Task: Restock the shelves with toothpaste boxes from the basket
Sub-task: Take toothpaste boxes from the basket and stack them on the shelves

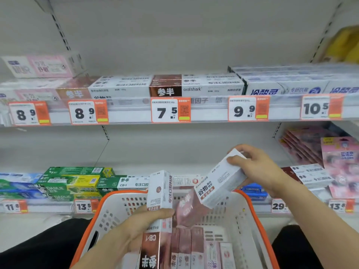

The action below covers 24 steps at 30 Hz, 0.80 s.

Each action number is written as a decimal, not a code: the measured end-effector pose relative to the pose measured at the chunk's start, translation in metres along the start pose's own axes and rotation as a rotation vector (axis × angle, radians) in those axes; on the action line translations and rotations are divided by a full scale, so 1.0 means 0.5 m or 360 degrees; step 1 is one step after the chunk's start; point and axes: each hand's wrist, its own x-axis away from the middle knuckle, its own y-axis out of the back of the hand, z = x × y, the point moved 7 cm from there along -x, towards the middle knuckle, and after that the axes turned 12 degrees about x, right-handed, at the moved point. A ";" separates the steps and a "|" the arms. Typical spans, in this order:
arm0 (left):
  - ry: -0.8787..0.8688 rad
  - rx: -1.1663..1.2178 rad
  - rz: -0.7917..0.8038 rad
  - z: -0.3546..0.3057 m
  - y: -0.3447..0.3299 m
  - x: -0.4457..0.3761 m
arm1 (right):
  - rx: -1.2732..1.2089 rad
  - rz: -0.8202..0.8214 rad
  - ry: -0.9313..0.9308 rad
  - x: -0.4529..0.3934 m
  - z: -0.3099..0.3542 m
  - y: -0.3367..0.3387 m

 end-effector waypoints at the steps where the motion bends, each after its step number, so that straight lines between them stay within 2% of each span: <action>1: -0.0042 0.0032 0.0005 -0.007 -0.008 0.009 | -0.0043 -0.0019 -0.0026 0.002 -0.004 0.005; 7: -0.0253 0.0568 -0.0012 -0.046 -0.031 0.023 | -0.0379 0.0028 -0.0182 0.013 -0.031 0.022; 11: -0.0374 0.0495 -0.0036 -0.100 -0.032 0.045 | -0.0534 0.0192 -0.0241 0.026 -0.038 0.024; 16: -0.0486 0.0294 0.0002 -0.171 -0.037 0.107 | -0.0538 0.0488 -0.0202 0.045 -0.014 0.032; 19: -0.0549 0.0194 0.0060 -0.218 -0.040 0.149 | -0.0467 0.0723 -0.0131 0.057 0.004 0.039; 24: -0.0607 -0.0023 0.0179 -0.316 -0.056 0.193 | 0.0121 0.1093 0.0098 0.091 0.077 0.052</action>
